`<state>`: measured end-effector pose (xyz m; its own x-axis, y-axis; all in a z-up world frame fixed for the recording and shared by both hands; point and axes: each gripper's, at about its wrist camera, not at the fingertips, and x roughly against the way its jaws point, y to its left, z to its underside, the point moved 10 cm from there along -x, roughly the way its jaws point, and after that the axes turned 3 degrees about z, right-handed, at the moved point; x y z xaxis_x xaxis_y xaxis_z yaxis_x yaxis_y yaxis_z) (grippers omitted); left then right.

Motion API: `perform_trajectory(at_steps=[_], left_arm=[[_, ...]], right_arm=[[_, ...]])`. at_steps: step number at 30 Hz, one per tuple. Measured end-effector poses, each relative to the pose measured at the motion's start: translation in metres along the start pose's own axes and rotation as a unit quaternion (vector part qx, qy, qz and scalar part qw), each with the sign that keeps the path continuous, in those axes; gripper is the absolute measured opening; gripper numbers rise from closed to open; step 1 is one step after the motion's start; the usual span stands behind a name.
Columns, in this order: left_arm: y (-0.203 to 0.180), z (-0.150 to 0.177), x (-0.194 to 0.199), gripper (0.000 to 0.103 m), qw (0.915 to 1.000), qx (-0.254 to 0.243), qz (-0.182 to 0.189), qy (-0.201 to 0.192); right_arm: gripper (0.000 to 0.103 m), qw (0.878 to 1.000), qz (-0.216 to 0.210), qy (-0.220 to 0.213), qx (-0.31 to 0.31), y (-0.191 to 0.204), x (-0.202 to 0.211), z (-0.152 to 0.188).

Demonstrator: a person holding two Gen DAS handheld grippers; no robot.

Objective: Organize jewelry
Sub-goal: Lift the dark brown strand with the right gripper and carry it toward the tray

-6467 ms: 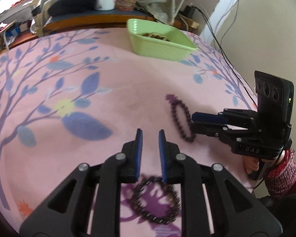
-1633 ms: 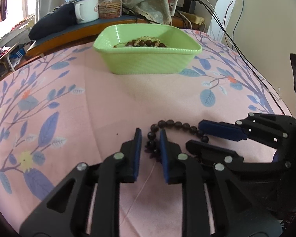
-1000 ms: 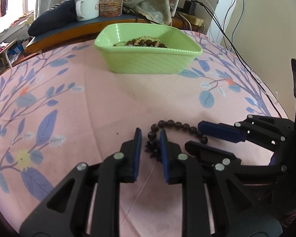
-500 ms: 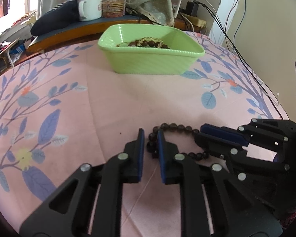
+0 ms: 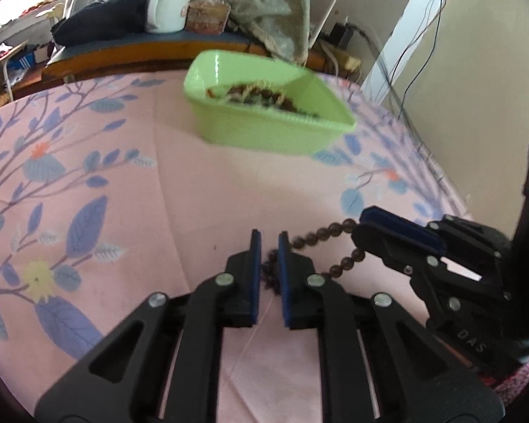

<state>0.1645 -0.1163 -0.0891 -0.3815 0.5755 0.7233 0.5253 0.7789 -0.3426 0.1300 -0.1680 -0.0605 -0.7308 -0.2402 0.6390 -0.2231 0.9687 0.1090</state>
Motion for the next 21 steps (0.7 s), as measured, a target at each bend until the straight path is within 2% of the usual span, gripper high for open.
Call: perform_trajectory(at_steps=[8, 11, 13, 17, 18, 20, 21], left_arm=[[-0.014, -0.043, 0.019, 0.009, 0.9993, -0.02, 0.007, -0.029], [-0.024, -0.051, 0.025, 0.01, 0.9979, -0.042, 0.015, -0.046], [-0.028, -0.055, 0.025, 0.011, 0.9968, -0.057, 0.006, -0.055], [-0.037, -0.06, 0.021, 0.012, 0.9957, -0.072, 0.016, -0.055], [-0.04, -0.06, 0.021, 0.014, 0.9954, -0.075, 0.024, -0.054], [-0.044, -0.061, 0.022, 0.031, 0.9946, -0.081, 0.031, -0.057], [-0.045, -0.062, 0.023, 0.048, 0.9943, -0.083, 0.031, -0.06]], right_arm=[[0.0, 0.999, -0.027, -0.035, -0.021, -0.017, 0.008, -0.047], [0.0, 0.998, -0.033, -0.048, -0.02, -0.021, 0.015, -0.066], [0.0, 0.998, -0.041, -0.051, -0.022, -0.024, 0.018, -0.074], [0.0, 0.997, -0.05, -0.054, -0.014, -0.021, 0.023, -0.084], [0.0, 0.997, -0.05, -0.055, -0.011, -0.02, 0.024, -0.086], [0.0, 0.997, -0.051, -0.055, -0.003, -0.017, 0.027, -0.088], [0.0, 0.997, -0.052, -0.054, 0.001, -0.015, 0.028, -0.088]])
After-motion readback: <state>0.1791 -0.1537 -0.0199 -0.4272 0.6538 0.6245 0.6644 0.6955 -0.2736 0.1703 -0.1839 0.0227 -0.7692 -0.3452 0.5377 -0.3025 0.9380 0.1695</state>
